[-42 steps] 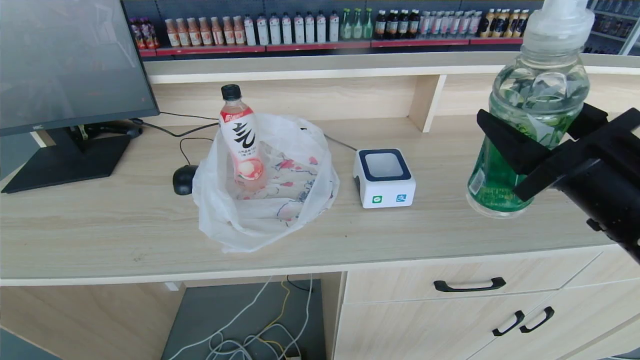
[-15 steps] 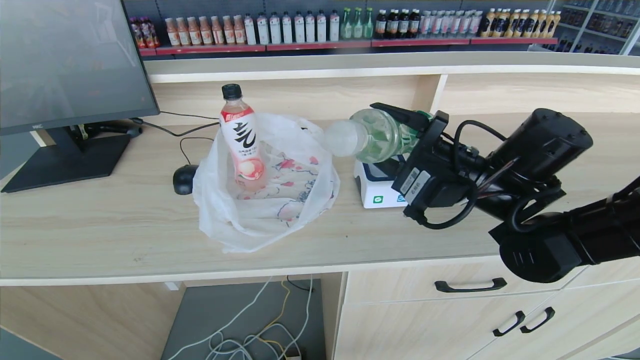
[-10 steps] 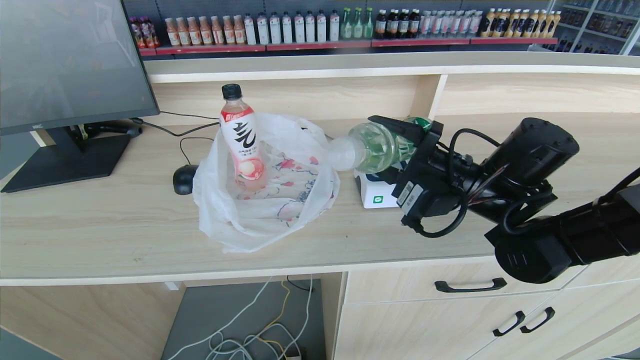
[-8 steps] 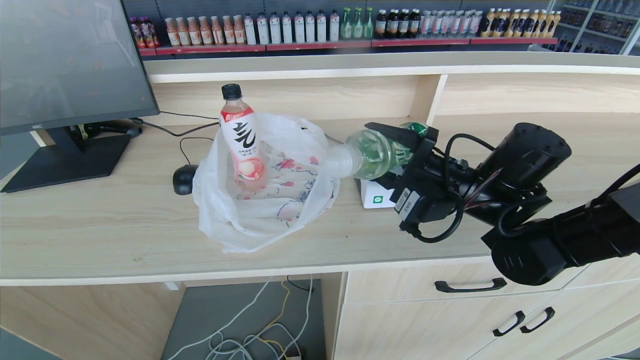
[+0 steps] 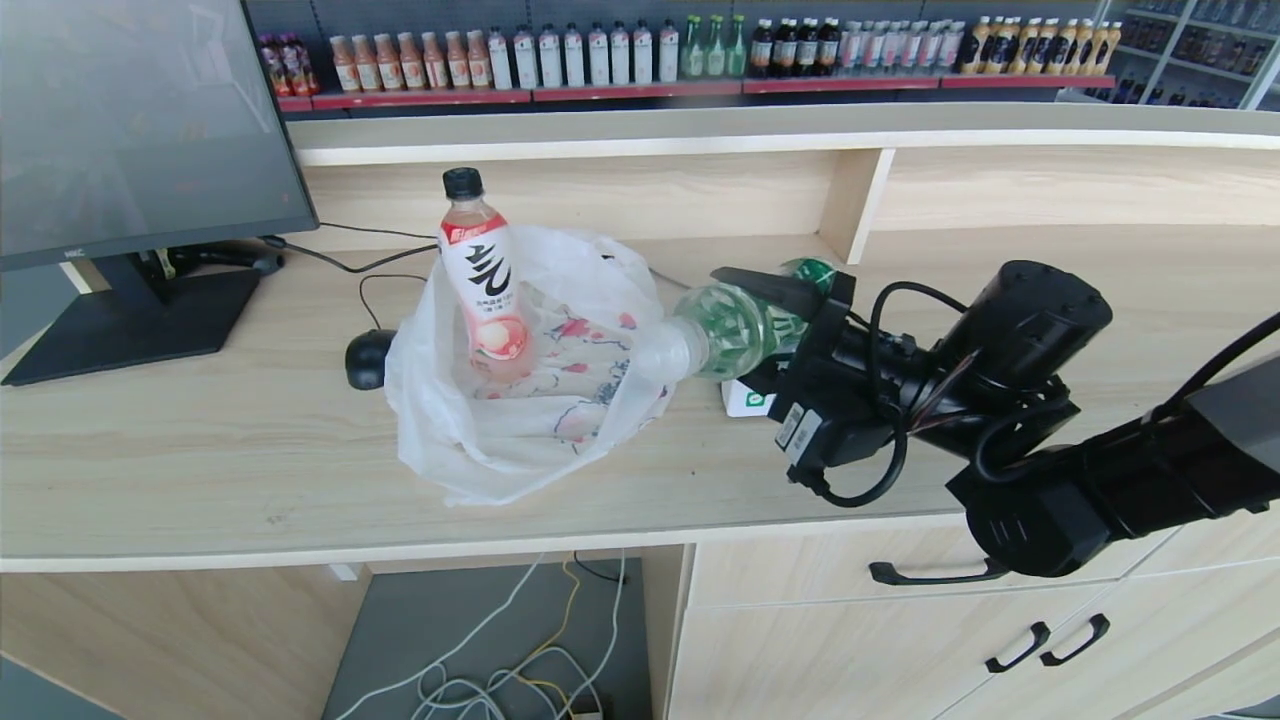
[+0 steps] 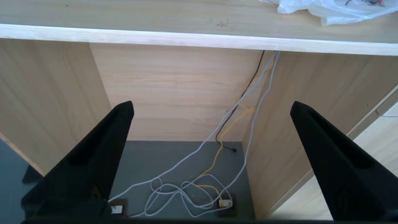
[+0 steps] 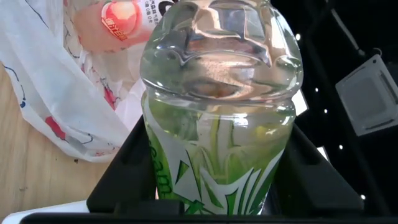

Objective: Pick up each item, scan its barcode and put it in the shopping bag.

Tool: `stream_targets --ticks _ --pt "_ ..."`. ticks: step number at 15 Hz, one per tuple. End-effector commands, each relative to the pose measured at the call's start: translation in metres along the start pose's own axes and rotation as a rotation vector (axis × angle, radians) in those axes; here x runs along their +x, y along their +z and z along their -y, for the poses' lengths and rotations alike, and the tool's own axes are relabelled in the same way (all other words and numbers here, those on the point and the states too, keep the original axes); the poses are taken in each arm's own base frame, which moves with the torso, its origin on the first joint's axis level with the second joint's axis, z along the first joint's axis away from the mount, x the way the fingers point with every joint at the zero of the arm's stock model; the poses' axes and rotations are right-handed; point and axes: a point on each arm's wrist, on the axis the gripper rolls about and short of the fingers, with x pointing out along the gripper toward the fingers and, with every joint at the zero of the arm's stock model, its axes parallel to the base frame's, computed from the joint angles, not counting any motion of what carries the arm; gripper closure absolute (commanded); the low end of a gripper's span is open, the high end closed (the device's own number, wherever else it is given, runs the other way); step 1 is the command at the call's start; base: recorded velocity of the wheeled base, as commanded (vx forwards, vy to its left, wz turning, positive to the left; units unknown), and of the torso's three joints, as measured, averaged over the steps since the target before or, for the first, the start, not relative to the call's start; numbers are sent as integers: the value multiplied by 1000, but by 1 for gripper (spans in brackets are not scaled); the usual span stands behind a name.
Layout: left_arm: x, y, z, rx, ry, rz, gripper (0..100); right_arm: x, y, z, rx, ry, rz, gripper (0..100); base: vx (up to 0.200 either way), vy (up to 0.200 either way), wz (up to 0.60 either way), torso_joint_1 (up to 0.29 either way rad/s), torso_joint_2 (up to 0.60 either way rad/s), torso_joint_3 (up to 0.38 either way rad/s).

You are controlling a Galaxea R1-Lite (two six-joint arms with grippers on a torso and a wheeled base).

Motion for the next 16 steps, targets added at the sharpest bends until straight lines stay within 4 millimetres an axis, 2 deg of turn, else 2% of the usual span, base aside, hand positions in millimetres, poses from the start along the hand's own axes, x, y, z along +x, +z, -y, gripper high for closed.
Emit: stream_targets --ticks 1,4,16 --pt "0 0 0 0 0 -1 0 2 3 0 1 -3 11 100 0 0 0 0 0 0" --pt "0 0 0 0 0 -1 0 6 6 -6 12 9 33 100 0 0 0 0 0 0" --pt "0 0 0 0 0 1 0 6 6 -5 7 6 30 100 0 0 0 0 0 0"
